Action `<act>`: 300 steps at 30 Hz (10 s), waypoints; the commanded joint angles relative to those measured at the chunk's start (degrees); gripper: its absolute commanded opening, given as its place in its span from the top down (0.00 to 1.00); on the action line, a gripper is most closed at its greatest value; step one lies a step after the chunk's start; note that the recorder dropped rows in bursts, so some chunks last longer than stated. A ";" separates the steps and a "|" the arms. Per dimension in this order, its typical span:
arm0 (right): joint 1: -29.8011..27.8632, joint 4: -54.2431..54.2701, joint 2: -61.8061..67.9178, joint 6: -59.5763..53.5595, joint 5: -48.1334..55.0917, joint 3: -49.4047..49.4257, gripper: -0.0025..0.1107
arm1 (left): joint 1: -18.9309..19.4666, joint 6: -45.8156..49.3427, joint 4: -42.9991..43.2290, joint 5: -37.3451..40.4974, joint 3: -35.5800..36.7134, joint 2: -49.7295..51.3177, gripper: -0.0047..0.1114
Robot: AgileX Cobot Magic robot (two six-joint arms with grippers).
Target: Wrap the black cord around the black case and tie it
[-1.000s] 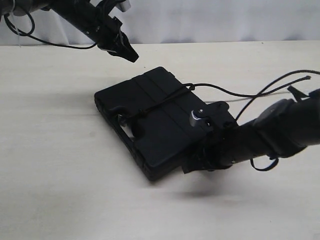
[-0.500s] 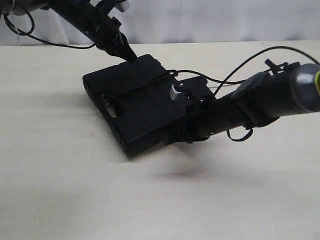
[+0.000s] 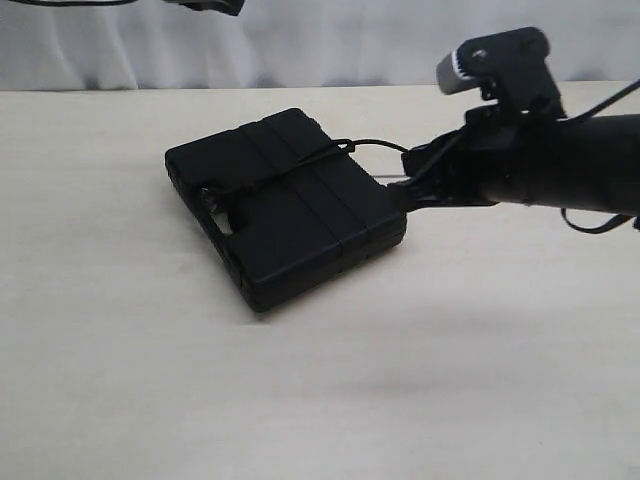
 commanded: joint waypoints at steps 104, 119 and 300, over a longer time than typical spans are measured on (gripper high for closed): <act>-0.31 1.50 -51.99 0.30 -8.07 11.19 0.94 | 8.95 -37.01 36.39 -45.57 100.30 -114.95 0.96; -0.31 1.50 -51.99 0.30 -8.07 11.19 0.94 | 13.87 -40.59 35.70 -45.07 111.65 -119.91 0.96; -18.68 -69.17 -77.85 64.25 9.01 43.49 0.94 | 15.16 -41.33 35.95 -30.31 112.15 -119.91 0.96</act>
